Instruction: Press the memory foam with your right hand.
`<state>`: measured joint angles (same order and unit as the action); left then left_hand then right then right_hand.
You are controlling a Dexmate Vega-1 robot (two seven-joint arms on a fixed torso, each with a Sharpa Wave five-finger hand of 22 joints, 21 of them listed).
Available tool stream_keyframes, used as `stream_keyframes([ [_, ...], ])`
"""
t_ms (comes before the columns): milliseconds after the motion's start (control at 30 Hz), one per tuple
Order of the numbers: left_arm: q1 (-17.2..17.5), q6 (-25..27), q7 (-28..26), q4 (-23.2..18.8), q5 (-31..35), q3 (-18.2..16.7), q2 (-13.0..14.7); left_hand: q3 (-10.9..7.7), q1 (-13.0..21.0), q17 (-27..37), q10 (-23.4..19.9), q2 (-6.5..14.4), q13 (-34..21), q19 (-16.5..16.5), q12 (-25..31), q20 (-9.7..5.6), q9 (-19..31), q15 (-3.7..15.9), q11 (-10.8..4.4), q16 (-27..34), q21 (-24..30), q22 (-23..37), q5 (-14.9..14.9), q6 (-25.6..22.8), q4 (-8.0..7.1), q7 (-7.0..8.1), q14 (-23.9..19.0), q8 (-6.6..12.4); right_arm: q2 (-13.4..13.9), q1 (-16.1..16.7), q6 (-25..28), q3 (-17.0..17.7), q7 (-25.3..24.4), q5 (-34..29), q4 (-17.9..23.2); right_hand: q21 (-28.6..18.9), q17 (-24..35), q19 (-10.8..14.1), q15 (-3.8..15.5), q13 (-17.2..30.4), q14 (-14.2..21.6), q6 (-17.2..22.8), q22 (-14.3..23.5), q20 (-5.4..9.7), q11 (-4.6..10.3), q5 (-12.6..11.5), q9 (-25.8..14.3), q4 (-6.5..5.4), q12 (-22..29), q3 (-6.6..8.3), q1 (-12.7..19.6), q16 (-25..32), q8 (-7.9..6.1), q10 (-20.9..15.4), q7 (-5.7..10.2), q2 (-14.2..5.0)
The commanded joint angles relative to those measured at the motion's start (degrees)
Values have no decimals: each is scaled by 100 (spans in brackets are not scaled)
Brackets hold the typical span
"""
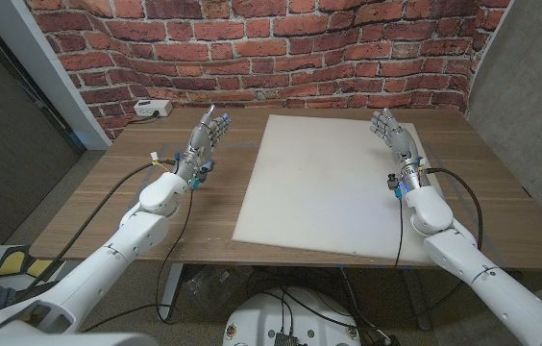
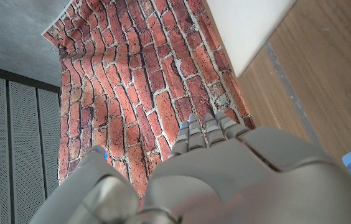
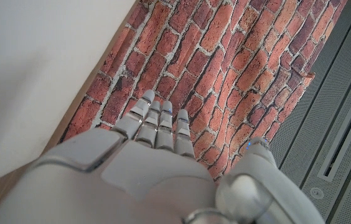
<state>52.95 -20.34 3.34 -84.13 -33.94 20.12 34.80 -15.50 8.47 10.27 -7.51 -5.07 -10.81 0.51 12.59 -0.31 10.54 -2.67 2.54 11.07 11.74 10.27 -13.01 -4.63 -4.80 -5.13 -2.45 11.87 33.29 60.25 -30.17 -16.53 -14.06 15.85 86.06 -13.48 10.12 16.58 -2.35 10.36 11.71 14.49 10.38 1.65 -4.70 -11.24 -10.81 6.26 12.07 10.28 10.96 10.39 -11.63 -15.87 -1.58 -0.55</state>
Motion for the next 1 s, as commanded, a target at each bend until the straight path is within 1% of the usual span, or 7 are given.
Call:
stream_keyframes([
  [33,154,63,-73,-192,35,-34,136,-30,44,9,-59,0,-7,-3,14,6,12,33,-10,26,9,8,2,-115,33,53,-47,66,182,259,226,111,-556,-758,359,3,17,92,5,8,52,-33,21,-17,133,12,-6,51,-47,9,88,29,33,88,84,17],
  [333,210,123,-108,-278,61,-31,196,-42,94,8,-88,38,-7,3,9,5,13,63,-28,18,4,8,7,-246,50,45,-77,97,237,415,613,180,-939,-1178,645,32,14,110,-221,1,131,6,26,-336,267,30,-3,76,-44,6,118,30,25,91,250,22],
  [433,230,162,-132,-322,83,-27,226,-45,109,7,-82,48,-7,5,2,2,13,39,16,15,3,8,9,-257,55,33,-83,94,258,443,694,189,-1063,-1360,697,78,14,16,-246,1,32,24,29,-322,233,33,-2,81,-62,15,133,-11,22,144,256,6],
  [500,255,185,-158,-360,99,-31,249,-46,118,7,-75,54,-7,5,-4,1,13,10,30,11,2,8,11,-264,58,30,-82,93,263,456,751,194,-1142,-1462,722,94,16,-3,-155,3,-27,73,32,-283,116,40,-5,87,-97,25,149,-22,8,262,253,-13],
  [600,326,205,-234,-430,113,-61,283,-48,128,7,-78,61,-7,6,-6,-6,13,8,41,7,2,8,12,-261,61,21,-79,87,281,459,859,192,-1327,-1734,720,105,15,-4,-108,7,-47,329,33,-239,111,47,-30,94,-82,41,174,-15,-90,275,210,-45],
  [800,386,234,-295,-510,139,-87,338,-51,143,7,-82,71,-7,-3,-9,-15,13,4,49,5,4,8,15,-267,66,4,-89,82,375,478,1244,154,-1713,-2430,859,121,17,-12,-124,9,-81,-43,35,-214,110,60,-44,117,-64,55,217,-14,61,277,163,-58],
  [1000,452,233,-330,-564,130,-126,378,-52,160,7,-91,81,-8,-8,-11,-17,14,9,40,6,5,8,19,-274,72,7,-104,77,394,458,1505,65,-1987,-2836,874,138,18,-49,-109,9,-137,-91,35,-186,111,64,-42,121,-60,53,220,-29,74,277,179,-53],
])
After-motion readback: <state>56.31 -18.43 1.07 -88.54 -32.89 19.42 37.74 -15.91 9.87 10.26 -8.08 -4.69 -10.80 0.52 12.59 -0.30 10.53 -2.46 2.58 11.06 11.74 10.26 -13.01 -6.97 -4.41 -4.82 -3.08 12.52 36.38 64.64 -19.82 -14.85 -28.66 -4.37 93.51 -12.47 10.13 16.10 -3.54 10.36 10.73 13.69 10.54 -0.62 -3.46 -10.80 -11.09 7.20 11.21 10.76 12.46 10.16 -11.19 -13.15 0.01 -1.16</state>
